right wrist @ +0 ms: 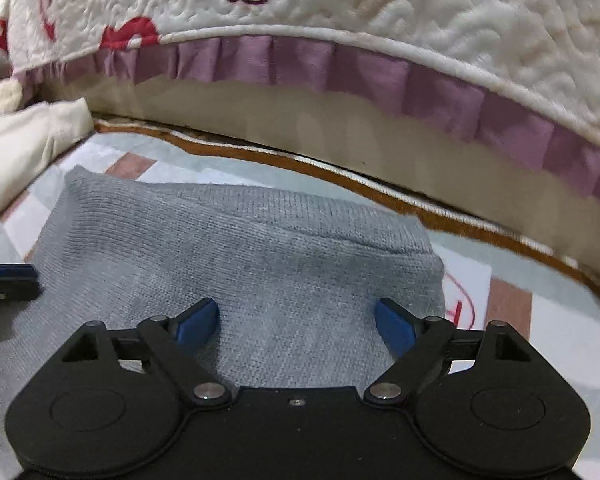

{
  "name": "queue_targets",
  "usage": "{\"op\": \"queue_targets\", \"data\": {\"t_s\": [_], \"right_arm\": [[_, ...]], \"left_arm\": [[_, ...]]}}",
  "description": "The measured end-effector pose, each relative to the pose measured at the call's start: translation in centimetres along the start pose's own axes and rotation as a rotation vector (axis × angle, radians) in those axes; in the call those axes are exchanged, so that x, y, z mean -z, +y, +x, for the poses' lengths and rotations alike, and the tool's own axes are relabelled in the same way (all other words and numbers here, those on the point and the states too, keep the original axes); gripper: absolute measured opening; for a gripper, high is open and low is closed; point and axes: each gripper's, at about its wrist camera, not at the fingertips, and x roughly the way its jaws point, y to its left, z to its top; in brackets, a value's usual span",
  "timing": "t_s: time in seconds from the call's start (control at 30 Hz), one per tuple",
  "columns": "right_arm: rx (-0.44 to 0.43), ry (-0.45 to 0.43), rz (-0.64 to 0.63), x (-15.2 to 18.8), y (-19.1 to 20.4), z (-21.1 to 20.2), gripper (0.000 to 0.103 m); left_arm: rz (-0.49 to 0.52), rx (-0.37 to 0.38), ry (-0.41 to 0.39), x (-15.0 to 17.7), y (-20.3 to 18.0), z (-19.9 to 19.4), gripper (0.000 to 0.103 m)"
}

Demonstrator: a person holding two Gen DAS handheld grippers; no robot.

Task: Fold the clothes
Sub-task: 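Grasp the ends of the folded grey sweater with both grippers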

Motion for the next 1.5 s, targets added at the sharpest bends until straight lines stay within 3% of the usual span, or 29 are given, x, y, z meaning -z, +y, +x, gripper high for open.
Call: {"op": "queue_targets", "data": {"t_s": [0.1,0.2,0.27,0.37,0.4,0.5,0.63,0.73,0.83,0.93,1.07,1.27,1.5], "right_arm": [[-0.030,0.007,0.061,0.6,-0.8,-0.5,0.089],[-0.043,0.006,0.114,1.4,-1.2,-1.1,0.088],[-0.020,-0.032,0.168,1.8,-1.5,-3.3,0.080],[-0.056,-0.137,0.306,3.8,-2.2,-8.3,0.080],[-0.078,-0.178,0.360,4.6,-2.5,-10.2,0.080],[-0.103,-0.225,0.490,9.2,-2.6,-13.6,0.080],[-0.178,-0.202,0.761,16.6,-2.7,-14.9,0.080],[-0.259,-0.150,0.946,21.7,-2.4,-13.7,0.080],[-0.334,-0.104,1.092,24.4,-1.8,-10.9,0.082],[-0.393,-0.159,1.134,24.6,-1.6,-9.6,0.082],[-0.292,-0.223,1.069,23.7,-1.0,-9.6,0.082],[-0.310,-0.295,1.103,24.0,-1.9,-8.7,0.082],[-0.195,-0.303,0.919,19.7,-1.6,-6.8,0.082]], "left_arm": [[-0.121,0.037,-0.148,0.3,0.8,-4.1,0.018],[-0.056,0.008,-0.087,1.1,-0.7,-3.7,0.020],[-0.016,-0.016,-0.041,1.7,-1.6,-3.4,0.020],[-0.082,-0.081,0.088,4.3,-0.2,-0.9,0.024],[-0.110,-0.071,0.078,5.0,0.2,-0.8,0.026],[-0.159,-0.039,0.064,5.0,1.1,-1.0,0.030],[-0.231,-0.008,0.070,4.5,1.7,-2.0,0.030],[-0.272,0.019,0.065,4.9,2.0,-2.8,0.030],[-0.331,0.049,0.076,5.5,2.5,-2.4,0.030],[-0.378,0.063,0.091,6.0,2.9,-2.0,0.030],[-0.379,0.058,0.088,5.7,2.6,-2.5,0.030],[-0.379,0.051,0.100,6.0,2.5,-2.1,0.032],[-0.400,0.074,0.069,6.9,2.6,-1.8,0.033]]}}
